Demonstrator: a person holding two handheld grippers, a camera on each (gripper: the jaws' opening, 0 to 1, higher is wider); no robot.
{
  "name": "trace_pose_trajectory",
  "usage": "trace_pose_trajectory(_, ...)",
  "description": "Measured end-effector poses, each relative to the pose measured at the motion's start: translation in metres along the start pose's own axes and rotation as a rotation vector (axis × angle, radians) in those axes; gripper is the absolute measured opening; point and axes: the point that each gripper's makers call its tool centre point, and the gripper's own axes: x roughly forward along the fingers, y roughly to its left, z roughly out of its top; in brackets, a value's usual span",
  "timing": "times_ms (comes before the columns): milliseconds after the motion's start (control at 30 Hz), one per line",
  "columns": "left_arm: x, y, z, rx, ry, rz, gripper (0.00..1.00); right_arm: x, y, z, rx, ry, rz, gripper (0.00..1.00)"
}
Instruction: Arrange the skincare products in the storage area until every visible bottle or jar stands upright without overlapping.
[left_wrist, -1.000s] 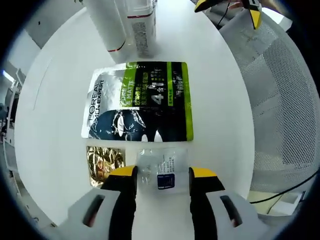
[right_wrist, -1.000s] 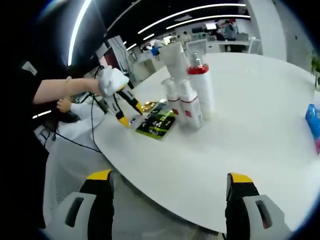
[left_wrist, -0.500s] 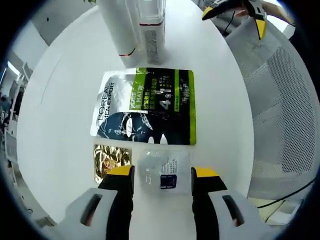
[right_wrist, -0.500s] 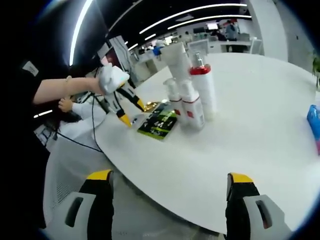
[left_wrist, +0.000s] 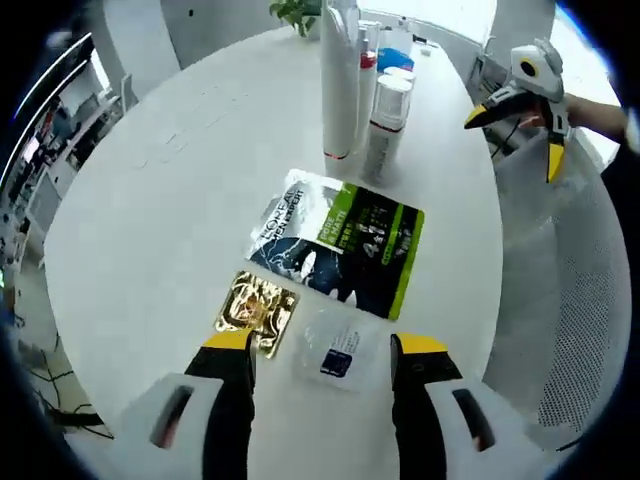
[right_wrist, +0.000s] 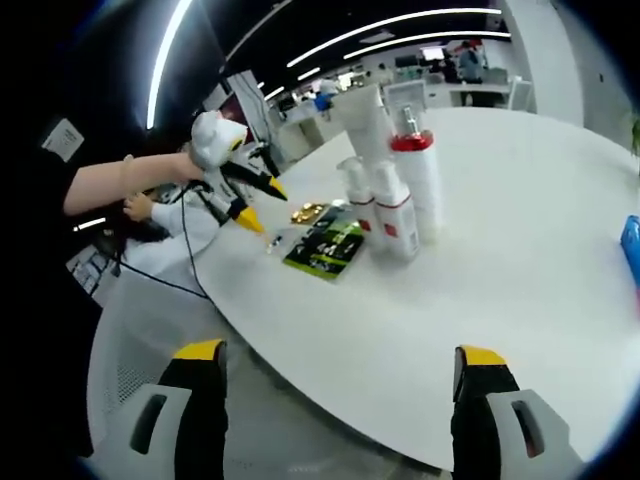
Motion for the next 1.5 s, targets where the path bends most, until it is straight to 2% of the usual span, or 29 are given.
trace_pose_trajectory(100,-0.009,-0.001,0.006,-0.098,-0.085,0.032,0.55,0.0,0.002,0.001,-0.003,-0.001,0.008,0.99)
trace_pose_trajectory(300,-0.023,-0.007,-0.004,-0.139,-0.099,0.078,0.63,0.0,0.003,0.002,-0.007,-0.007,0.019,0.99)
trace_pose_trajectory(500,-0.042,-0.008,-0.002,-0.249,-0.185,0.158,0.75,0.0,0.004,0.004,-0.012,-0.016,0.031,0.99)
trace_pose_trajectory(633,-0.056,-0.007,-0.005,-0.316,-0.229,0.231,0.8,0.0,0.005,0.005,-0.015,-0.022,0.038,0.99)
trace_pose_trajectory(900,-0.068,-0.012,-0.017,-0.437,-0.34,0.312,0.91,-0.002,0.006,0.006,-0.018,-0.035,0.042,0.99)
trace_pose_trajectory(967,-0.073,-0.016,-0.018,-0.461,-0.363,0.333,0.93,-0.002,0.008,0.006,-0.021,-0.033,0.043,0.99)
trace_pose_trajectory(1033,-0.082,-0.014,-0.014,-0.5,-0.434,0.373,0.94,-0.001,0.007,0.006,-0.026,-0.032,0.043,0.99)
trace_pose_trajectory(1167,-0.096,-0.017,-0.009,-0.553,-0.525,0.428,0.97,-0.002,0.009,0.007,-0.026,-0.035,0.043,0.99)
trace_pose_trajectory(1300,-0.105,-0.023,-0.008,-0.592,-0.59,0.482,0.99,-0.001,0.007,0.008,-0.029,-0.038,0.044,0.99)
trace_pose_trajectory(1400,-0.109,-0.032,-0.001,-0.595,-0.642,0.507,0.99,0.0,0.006,0.007,-0.028,-0.039,0.047,0.99)
trace_pose_trajectory(1500,-0.112,-0.032,-0.001,-0.593,-0.67,0.525,0.99,-0.002,0.008,0.007,-0.027,-0.04,0.047,0.99)
